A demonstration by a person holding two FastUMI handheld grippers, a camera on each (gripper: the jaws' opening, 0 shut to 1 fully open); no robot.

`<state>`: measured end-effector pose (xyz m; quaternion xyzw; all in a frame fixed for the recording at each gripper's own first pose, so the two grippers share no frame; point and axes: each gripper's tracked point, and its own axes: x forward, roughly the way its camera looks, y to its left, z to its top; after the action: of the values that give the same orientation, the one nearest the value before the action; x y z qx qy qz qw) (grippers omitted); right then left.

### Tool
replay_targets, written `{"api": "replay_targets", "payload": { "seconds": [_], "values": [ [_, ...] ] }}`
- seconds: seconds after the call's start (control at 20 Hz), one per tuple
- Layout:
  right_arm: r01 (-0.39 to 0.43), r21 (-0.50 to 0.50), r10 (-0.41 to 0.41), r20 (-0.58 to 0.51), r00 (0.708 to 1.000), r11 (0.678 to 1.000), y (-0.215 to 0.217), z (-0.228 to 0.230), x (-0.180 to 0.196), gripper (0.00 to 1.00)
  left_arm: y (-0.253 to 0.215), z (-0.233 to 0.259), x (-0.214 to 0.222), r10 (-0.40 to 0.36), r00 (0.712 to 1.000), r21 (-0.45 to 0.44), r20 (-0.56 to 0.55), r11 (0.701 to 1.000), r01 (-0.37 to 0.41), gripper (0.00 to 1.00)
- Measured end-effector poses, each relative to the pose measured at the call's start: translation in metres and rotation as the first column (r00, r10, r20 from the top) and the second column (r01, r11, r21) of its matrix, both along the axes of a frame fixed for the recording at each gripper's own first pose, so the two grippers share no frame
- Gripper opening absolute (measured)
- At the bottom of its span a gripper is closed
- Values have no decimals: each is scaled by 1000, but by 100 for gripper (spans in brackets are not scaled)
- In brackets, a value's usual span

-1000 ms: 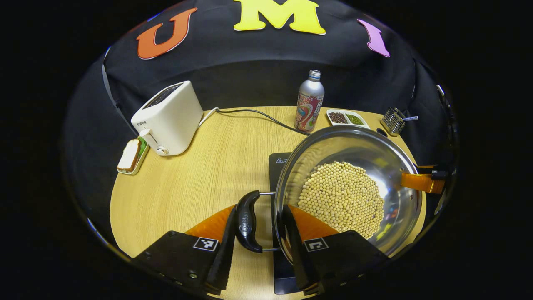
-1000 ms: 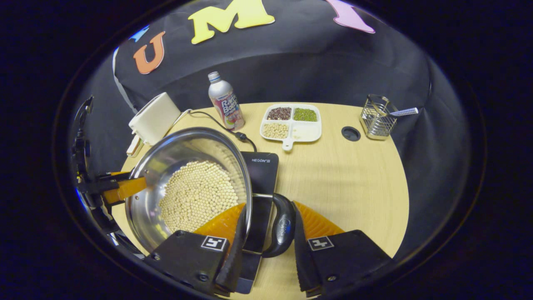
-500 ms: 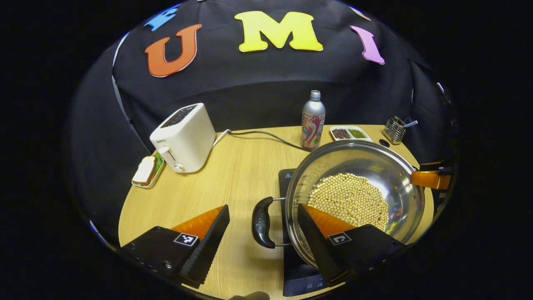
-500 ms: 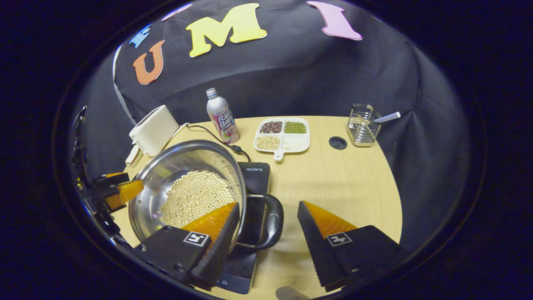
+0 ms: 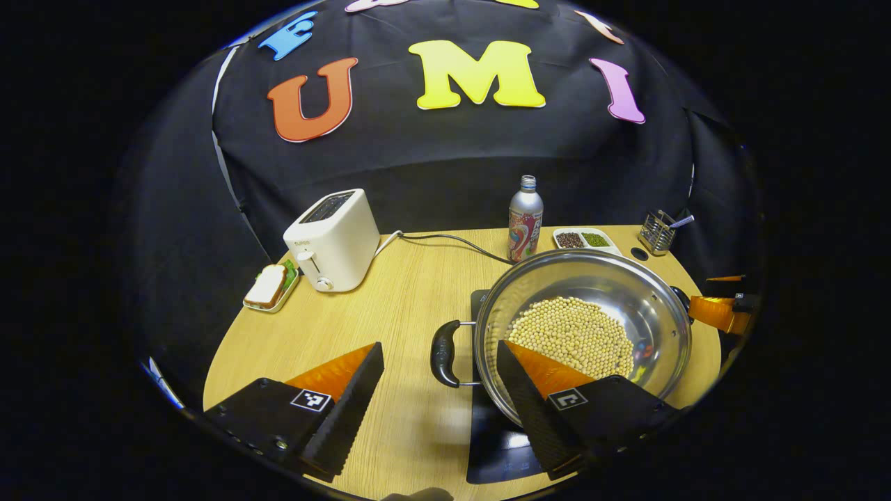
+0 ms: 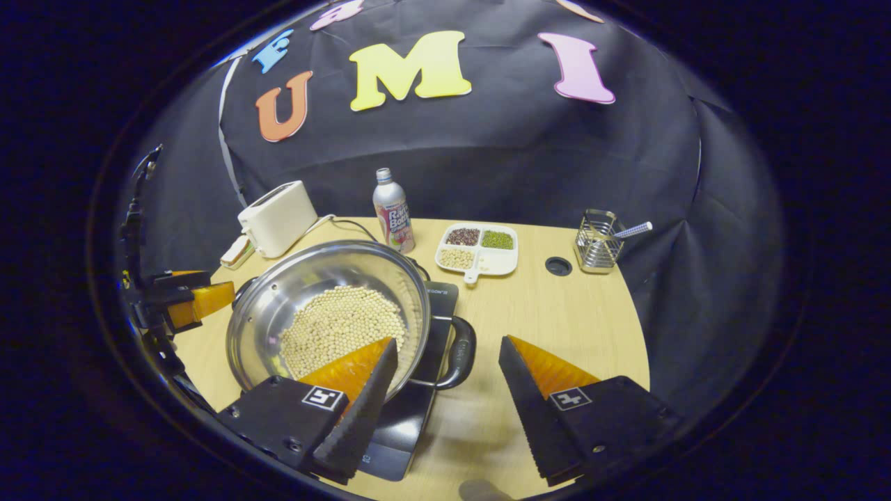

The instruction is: First push the handle of the pot to place it horizontally, then grasp the pot with both hands and set it on the induction cooktop.

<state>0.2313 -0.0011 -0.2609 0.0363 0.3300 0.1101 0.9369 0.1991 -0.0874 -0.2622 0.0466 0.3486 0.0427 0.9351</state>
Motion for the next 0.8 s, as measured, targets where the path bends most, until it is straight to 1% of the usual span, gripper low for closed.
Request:
{"api": "replay_targets", "payload": {
  "seconds": [0.1,0.3,0.45,0.55,0.7,0.8],
  "values": [
    [4,-15,-4,11,1000,1000,2,4,-10,93,-4,9,-6,-17,1000,7,21,1000,17,97],
    [40,-37,-37,60,998,999,4,30,-33,93,-10,31,-25,-36,997,-23,67,999,37,97],
    [67,-50,-61,115,991,996,10,58,-60,93,-5,53,-47,-50,993,-48,106,997,56,97],
    [63,-53,-55,147,988,997,22,77,-81,93,5,70,-62,-58,990,-42,132,997,64,97],
    [67,-60,-53,219,974,996,35,112,-110,93,19,104,-82,-53,980,-44,193,997,63,97],
    [77,-50,-60,281,958,996,39,143,-132,93,29,130,-98,-50,970,-49,238,997,63,97]
  ]
}}
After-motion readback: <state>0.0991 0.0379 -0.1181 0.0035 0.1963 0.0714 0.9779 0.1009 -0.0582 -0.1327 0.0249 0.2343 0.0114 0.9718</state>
